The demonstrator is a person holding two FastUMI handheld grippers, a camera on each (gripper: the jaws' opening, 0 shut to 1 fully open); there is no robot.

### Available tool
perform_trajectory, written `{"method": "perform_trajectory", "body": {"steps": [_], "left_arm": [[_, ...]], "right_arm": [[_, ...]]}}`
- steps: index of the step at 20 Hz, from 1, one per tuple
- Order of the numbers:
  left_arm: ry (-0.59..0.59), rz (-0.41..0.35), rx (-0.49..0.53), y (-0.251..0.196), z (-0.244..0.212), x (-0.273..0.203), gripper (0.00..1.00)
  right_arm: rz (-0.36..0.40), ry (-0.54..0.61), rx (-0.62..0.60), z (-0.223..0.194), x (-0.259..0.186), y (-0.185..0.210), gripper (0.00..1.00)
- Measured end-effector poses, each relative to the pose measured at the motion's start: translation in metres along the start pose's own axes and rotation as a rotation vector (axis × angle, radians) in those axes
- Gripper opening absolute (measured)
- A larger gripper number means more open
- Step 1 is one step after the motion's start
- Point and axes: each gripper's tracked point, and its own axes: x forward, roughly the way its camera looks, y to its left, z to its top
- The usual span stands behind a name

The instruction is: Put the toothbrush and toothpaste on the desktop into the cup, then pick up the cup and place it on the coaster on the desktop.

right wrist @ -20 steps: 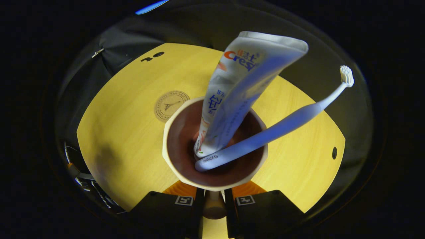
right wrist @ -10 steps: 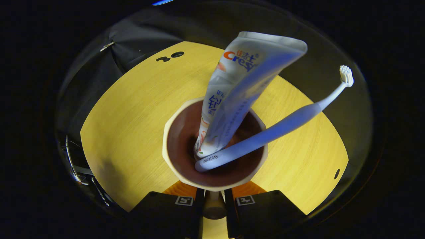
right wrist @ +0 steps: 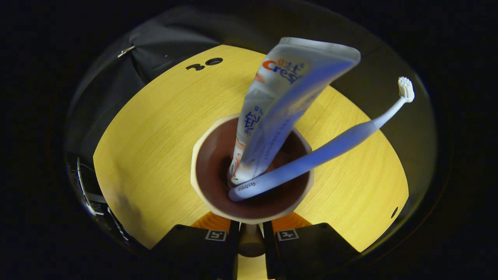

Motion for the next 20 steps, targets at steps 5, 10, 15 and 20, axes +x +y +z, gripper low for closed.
{"method": "perform_trajectory", "body": {"steps": [5,10,15,20], "left_arm": [[0.005,0.005,-0.005,0.003,0.0,0.002,0.73],[0.008,-0.007,-0.003,0.001,0.002,0.004,0.64],[0.006,-0.025,0.006,0.0,0.005,0.001,0.64],[0.006,-0.061,0.018,-0.004,0.01,-0.003,0.64]], "right_arm": [[-0.01,0.03,-0.002,-0.004,0.006,0.0,0.31],[-0.013,0.027,0.0,0.002,0.014,0.008,0.33],[-0.046,0.036,-0.037,-0.008,-0.003,0.0,0.53],[-0.079,-0.069,-0.012,0.0,-0.04,0.0,0.81]]}}
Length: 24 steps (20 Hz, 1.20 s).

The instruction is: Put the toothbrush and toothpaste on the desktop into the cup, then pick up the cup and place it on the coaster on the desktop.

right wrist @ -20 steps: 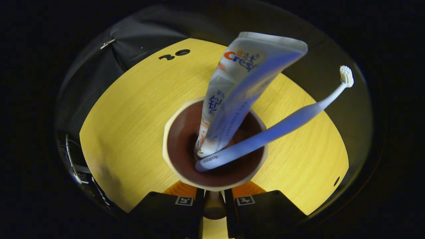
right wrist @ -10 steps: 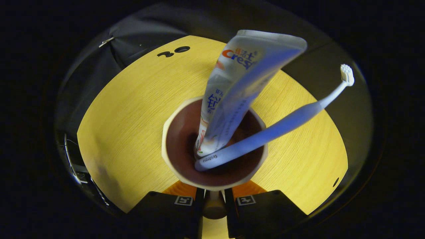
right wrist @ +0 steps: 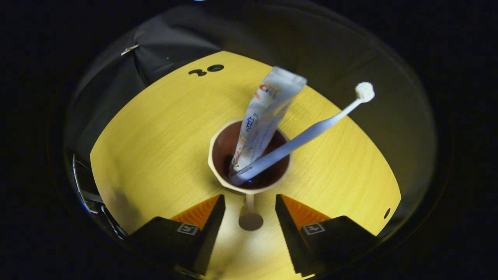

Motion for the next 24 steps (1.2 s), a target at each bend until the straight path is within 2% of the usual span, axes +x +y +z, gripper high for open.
{"method": "perform_trajectory", "body": {"steps": [1,4,5,6,7,9,10,11,12,18,19,20,24], "left_arm": [[-0.001,-0.013,0.004,-0.003,0.001,0.0,0.64],[-0.004,-0.057,0.026,-0.014,0.008,0.001,0.64],[-0.006,-0.073,0.037,-0.017,0.009,0.001,0.64],[-0.009,-0.087,0.049,-0.021,0.012,-0.001,0.73],[-0.016,-0.095,0.064,-0.022,0.015,-0.001,0.64],[-0.026,-0.12,0.084,-0.028,0.019,-0.003,0.64],[-0.03,-0.128,0.093,-0.029,0.02,-0.005,0.73],[-0.034,-0.138,0.102,-0.032,0.022,-0.007,0.64],[-0.041,-0.144,0.112,-0.033,0.024,-0.006,0.64],[-0.041,-0.212,0.2,-0.059,0.023,-0.004,0.75],[-0.037,-0.224,0.211,-0.064,0.023,-0.003,0.84],[-0.033,-0.236,0.219,-0.071,0.022,-0.001,0.75],[-0.024,-0.279,0.247,-0.095,0.024,0.0,0.76]], "right_arm": [[-0.015,-0.031,0.008,0.002,-0.009,-0.001,0.89],[-0.039,-0.135,0.029,0.007,-0.042,0.0,0.84],[-0.051,-0.172,0.031,0.008,-0.055,0.0,0.89],[-0.058,-0.21,0.038,0.007,-0.067,0.001,0.9],[-0.059,-0.249,0.05,0.008,-0.083,0.003,0.92],[-0.065,-0.321,0.075,0.005,-0.112,0.007,0.94],[-0.069,-0.356,0.084,0.003,-0.125,0.009,0.95],[-0.078,-0.389,0.094,-0.002,-0.14,0.01,0.95],[-0.089,-0.422,0.103,-0.006,-0.155,0.011,0.96],[-0.161,-0.587,0.138,-0.043,-0.237,0.014,0.98],[-0.164,-0.602,0.153,-0.052,-0.251,0.016,0.98],[-0.167,-0.616,0.17,-0.06,-0.262,0.017,0.98],[-0.176,-0.691,0.232,-0.083,-0.297,0.022,0.98]]}}
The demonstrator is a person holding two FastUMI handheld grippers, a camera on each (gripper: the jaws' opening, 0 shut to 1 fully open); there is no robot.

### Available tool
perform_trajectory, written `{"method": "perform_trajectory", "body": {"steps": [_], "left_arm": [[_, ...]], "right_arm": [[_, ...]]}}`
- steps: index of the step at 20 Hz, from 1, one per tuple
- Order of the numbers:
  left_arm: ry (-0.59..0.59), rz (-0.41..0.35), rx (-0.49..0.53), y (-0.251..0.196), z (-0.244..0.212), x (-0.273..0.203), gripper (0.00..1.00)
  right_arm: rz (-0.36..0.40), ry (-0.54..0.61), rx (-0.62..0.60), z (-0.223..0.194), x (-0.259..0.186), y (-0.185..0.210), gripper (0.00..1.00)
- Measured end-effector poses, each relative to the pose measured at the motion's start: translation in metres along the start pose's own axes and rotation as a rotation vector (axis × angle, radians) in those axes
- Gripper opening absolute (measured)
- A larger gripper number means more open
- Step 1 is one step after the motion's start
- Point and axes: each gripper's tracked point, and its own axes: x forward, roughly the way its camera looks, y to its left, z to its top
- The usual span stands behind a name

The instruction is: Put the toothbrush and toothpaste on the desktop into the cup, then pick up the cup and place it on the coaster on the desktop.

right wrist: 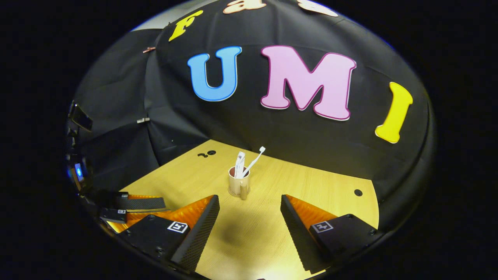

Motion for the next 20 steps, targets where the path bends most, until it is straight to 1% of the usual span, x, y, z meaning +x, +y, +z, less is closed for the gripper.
{"method": "perform_trajectory", "body": {"steps": [1,6,9,11,14,17,19,20], "left_arm": [[0.003,-0.011,0.012,-0.005,0.002,0.0,0.76],[0.057,-0.047,0.09,-0.018,-0.001,-0.001,0.77],[0.044,-0.062,0.096,-0.032,0.005,0.001,0.77],[0.022,-0.064,0.079,-0.038,0.011,0.001,0.77],[-0.03,-0.066,0.034,-0.048,0.022,-0.005,0.78],[-0.057,-0.043,0.026,-0.051,0.026,-0.015,0.78],[-0.064,-0.027,0.034,-0.053,0.026,-0.023,0.78],[-0.07,-0.017,0.037,-0.054,0.027,-0.027,0.78]], "right_arm": [[-0.007,-0.016,0.014,0.001,-0.012,-0.001,0.98],[-0.099,-0.102,0.083,0.014,-0.055,-0.018,0.98],[-0.126,-0.131,0.064,0.012,-0.078,-0.027,0.98],[-0.121,-0.126,0.051,0.003,-0.089,-0.029,0.98],[-0.085,-0.118,0.067,-0.011,-0.101,-0.021,0.98],[-0.041,-0.121,0.06,-0.016,-0.104,-0.015,0.98],[-0.014,-0.131,0.083,-0.013,-0.107,-0.01,0.98],[0.003,-0.139,0.094,-0.02,-0.102,-0.009,0.98]]}}
